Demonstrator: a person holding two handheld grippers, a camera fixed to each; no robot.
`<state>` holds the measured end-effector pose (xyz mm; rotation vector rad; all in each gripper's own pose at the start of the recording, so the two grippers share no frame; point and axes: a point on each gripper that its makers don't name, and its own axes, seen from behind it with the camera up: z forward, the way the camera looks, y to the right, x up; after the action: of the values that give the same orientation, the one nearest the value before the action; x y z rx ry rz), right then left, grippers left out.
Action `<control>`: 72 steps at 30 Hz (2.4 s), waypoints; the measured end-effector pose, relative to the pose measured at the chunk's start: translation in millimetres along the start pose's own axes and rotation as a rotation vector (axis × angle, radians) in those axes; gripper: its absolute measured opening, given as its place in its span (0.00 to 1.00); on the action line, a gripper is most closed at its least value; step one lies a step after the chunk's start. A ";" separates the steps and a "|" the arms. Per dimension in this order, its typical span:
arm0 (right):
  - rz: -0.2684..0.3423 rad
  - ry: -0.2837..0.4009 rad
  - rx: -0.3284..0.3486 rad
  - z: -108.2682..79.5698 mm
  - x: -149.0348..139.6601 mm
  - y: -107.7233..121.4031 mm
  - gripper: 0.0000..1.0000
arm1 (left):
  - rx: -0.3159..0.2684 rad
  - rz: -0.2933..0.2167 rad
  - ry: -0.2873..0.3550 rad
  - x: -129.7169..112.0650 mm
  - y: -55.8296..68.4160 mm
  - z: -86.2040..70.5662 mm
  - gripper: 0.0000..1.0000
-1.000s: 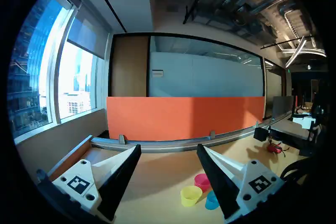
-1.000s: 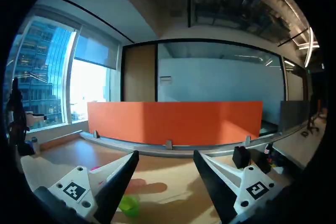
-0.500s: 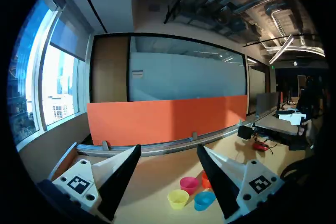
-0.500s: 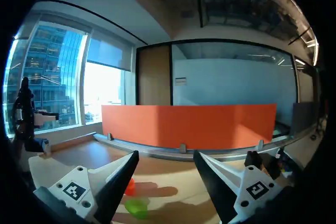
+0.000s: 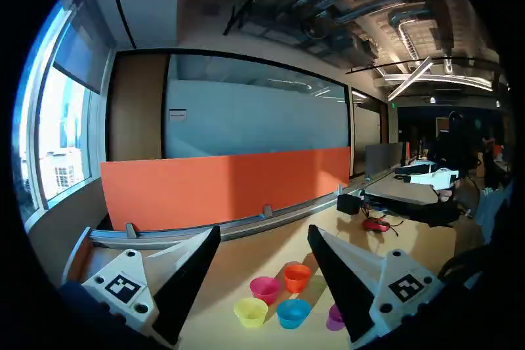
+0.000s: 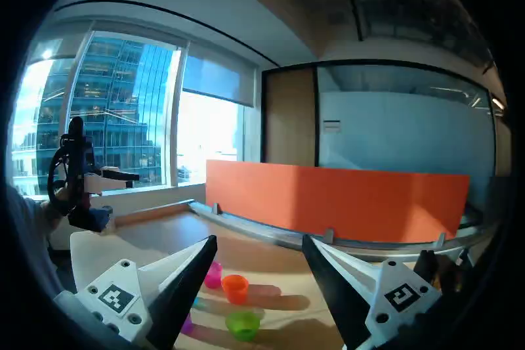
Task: Pour water
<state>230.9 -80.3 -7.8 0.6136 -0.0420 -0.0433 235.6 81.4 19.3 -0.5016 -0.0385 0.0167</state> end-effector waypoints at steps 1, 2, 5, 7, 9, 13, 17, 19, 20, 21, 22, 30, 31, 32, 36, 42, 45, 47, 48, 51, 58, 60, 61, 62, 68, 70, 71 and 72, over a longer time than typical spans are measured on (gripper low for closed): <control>-0.002 -0.003 0.008 1.0 -0.4 -1.2 1.00 | -0.008 0.001 -0.002 -0.6 0.9 0.3 0.99; -0.005 -0.005 0.016 2.1 -0.8 -2.5 1.00 | -0.017 0.003 -0.004 -1.2 2.0 0.6 0.99; -0.013 -0.021 0.038 4.8 -2.7 -6.4 1.00 | -0.035 0.008 -0.010 -4.4 3.4 1.4 0.99; -0.019 -0.031 0.055 6.9 -5.1 -9.6 1.00 | -0.045 0.008 -0.017 -7.4 4.1 1.9 0.99; -0.025 -0.042 0.072 9.1 -8.1 -13.3 1.00 | -0.056 0.006 -0.026 -11.5 4.8 2.8 0.99; -0.039 -0.061 0.105 12.2 -14.9 -20.5 1.00 | -0.075 0.004 -0.044 -21.7 5.5 5.4 0.99; -0.051 -0.080 0.138 14.5 -23.0 -26.0 1.00 | -0.091 0.007 -0.065 -34.8 6.5 8.7 0.99; -0.053 -0.092 0.146 16.0 -28.0 -26.7 1.00 | -0.099 0.006 -0.077 -41.5 7.9 10.0 0.99; -0.054 -0.099 0.150 16.9 -30.7 -27.1 1.00 | -0.104 0.005 -0.083 -45.3 8.7 10.7 0.99; -0.054 -0.104 0.155 17.6 -33.9 -27.9 1.00 | -0.109 0.005 -0.088 -48.8 9.7 11.4 0.99; -0.054 -0.109 0.160 18.4 -37.0 -28.7 1.00 | -0.114 0.005 -0.093 -52.4 10.6 12.1 0.99; -0.056 -0.171 0.189 28.0 -72.3 -31.9 1.00 | -0.140 0.006 -0.138 -87.7 14.9 18.5 0.99; -0.056 -0.179 0.192 29.1 -76.9 -32.1 1.00 | -0.142 0.005 -0.145 -92.3 15.4 19.2 0.99; -0.056 -0.189 0.195 30.2 -82.1 -32.3 1.00 | -0.145 0.005 -0.153 -97.6 16.0 20.1 0.99; -0.057 -0.220 0.200 34.7 -101.2 -31.8 1.00 | -0.155 0.004 -0.175 -114.8 18.0 23.3 0.99; -0.060 -0.259 0.211 39.1 -124.8 -31.6 1.00 | -0.165 0.011 -0.208 -140.1 20.6 28.5 0.99; -0.059 -0.277 0.215 41.1 -135.0 -31.0 1.00 | -0.173 0.015 -0.228 -152.9 23.0 30.1 0.99; -0.060 -0.291 0.219 42.1 -141.9 -31.0 1.00 | -0.180 0.015 -0.243 -161.9 24.9 31.0 0.99; -0.062 -0.297 0.221 42.5 -145.5 -31.1 1.00 | -0.184 0.015 -0.251 -166.2 26.0 31.6 0.99; -0.068 -0.318 0.228 43.2 -156.9 -31.3 1.00 | -0.194 0.016 -0.273 -179.8 29.1 33.6 0.99; -0.073 -0.368 0.244 45.1 -182.9 -31.9 1.00 | -0.204 0.029 -0.326 -209.7 34.6 38.4 0.99; -0.072 -0.379 0.248 45.7 -189.9 -31.9 1.00 | -0.204 0.031 -0.344 -218.4 35.8 40.0 0.99; -0.072 -0.385 0.249 46.0 -193.2 -31.6 1.00 | -0.205 0.032 -0.353 -223.0 36.7 40.7 0.99; -0.072 -0.390 0.250 46.4 -196.8 -31.3 1.00 | -0.206 0.033 -0.364 -228.1 37.7 41.4 0.99; -0.069 -0.423 0.253 48.3 -216.4 -29.3 1.00 | -0.227 0.042 -0.411 -253.2 46.1 43.5 0.99; -0.066 -0.431 0.254 49.3 -221.1 -28.3 1.00 | -0.233 0.041 -0.423 -259.4 48.6 45.3 0.99; -0.064 -0.436 0.254 49.8 -223.7 -27.7 1.00 | -0.236 0.041 -0.430 -262.9 49.9 46.4 0.99; -0.063 -0.439 0.254 50.0 -226.2 -26.9 1.00 | -0.238 0.040 -0.435 -265.3 51.0 47.3 0.99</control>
<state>1.7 -119.0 11.5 0.8501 -0.4592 -0.2367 -31.8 142.1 27.4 -0.7299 -0.4606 0.1622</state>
